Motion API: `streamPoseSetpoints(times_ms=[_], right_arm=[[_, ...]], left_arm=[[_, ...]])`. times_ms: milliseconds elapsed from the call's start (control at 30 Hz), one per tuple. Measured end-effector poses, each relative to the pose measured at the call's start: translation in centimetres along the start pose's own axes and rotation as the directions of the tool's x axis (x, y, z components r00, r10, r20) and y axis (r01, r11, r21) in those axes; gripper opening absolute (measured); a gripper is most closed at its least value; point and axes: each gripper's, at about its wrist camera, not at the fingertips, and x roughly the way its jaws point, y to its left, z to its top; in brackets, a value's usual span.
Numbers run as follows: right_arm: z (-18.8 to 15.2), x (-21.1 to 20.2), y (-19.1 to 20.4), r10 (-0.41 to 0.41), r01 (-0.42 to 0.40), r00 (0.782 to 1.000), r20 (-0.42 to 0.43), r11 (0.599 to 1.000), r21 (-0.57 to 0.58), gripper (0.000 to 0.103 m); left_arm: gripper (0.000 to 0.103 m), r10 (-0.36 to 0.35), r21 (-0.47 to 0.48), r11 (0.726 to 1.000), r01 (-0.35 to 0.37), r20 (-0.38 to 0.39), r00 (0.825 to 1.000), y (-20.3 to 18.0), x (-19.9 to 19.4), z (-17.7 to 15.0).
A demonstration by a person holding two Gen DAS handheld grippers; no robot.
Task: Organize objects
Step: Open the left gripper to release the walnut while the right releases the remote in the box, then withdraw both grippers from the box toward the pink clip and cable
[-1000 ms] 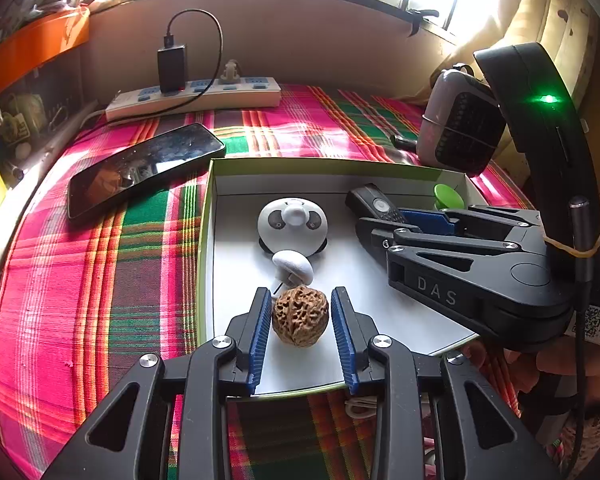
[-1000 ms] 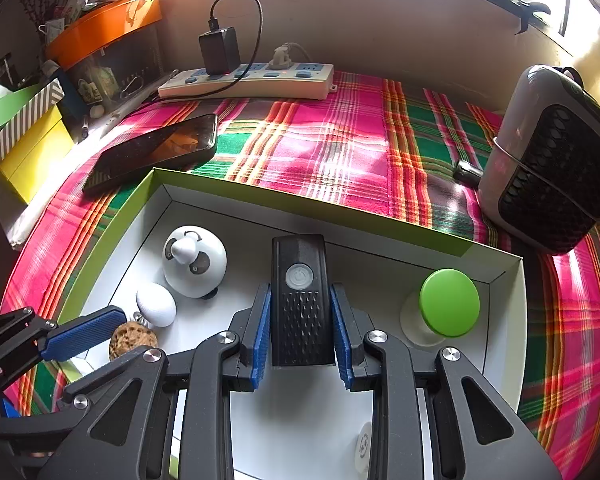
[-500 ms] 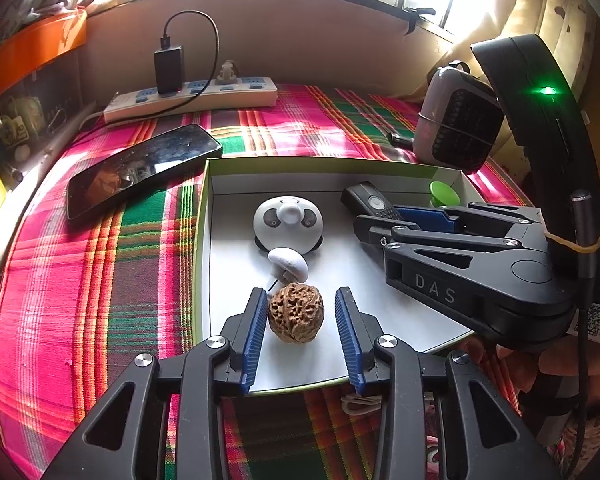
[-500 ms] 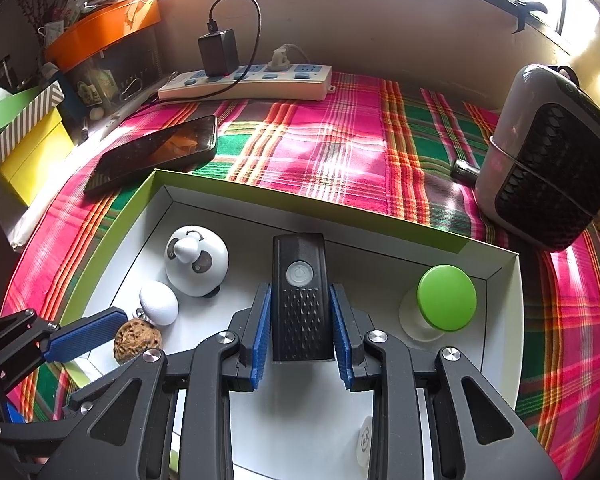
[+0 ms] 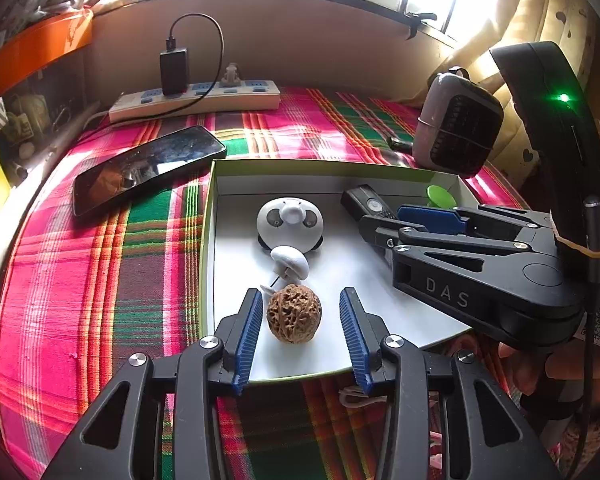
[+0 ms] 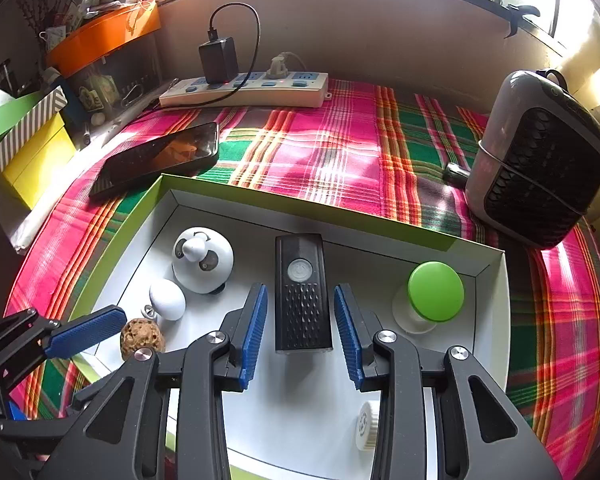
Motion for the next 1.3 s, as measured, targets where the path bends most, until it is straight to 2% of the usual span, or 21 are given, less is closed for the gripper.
streamPoseSetpoints(times_ms=[167, 300, 767, 1167, 1300], right_arm=[[-0.3, -0.8, 0.0, 0.007, -0.007, 1.000, 0.013, 1.000, 0.005, 0.037], [-0.6, -1.5, 0.2, 0.007, -0.007, 1.000, 0.026, 1.000, 0.005, 0.042], [-2.5, -4.8, 0.1, 0.015, -0.018, 0.996, 0.083, 0.999, 0.026, 0.042], [-5.1, -7.6, -0.8, -0.007, 0.003, 0.991, 0.130, 0.999, 0.036, 0.043], [-6.1, -8.4, -0.8, -0.011, 0.007, 0.990, 0.143, 1.000, 0.031, 0.043]], left_arm=[[0.040, 0.003, -0.004, 1.000, -0.003, 0.003, 1.000, 0.2, -0.5, -0.3], [0.040, 0.007, -0.002, 1.000, -0.007, 0.008, 1.000, 0.1, -1.0, -0.6], [0.041, 0.003, 0.001, 1.000, -0.003, 0.036, 0.999, -0.6, -3.6, -1.6], [0.043, -0.048, -0.022, 0.999, 0.048, 0.009, 0.999, -1.1, -4.6, -3.3], [0.048, -0.068, -0.008, 0.998, 0.068, -0.004, 0.998, -2.1, -4.7, -4.1]])
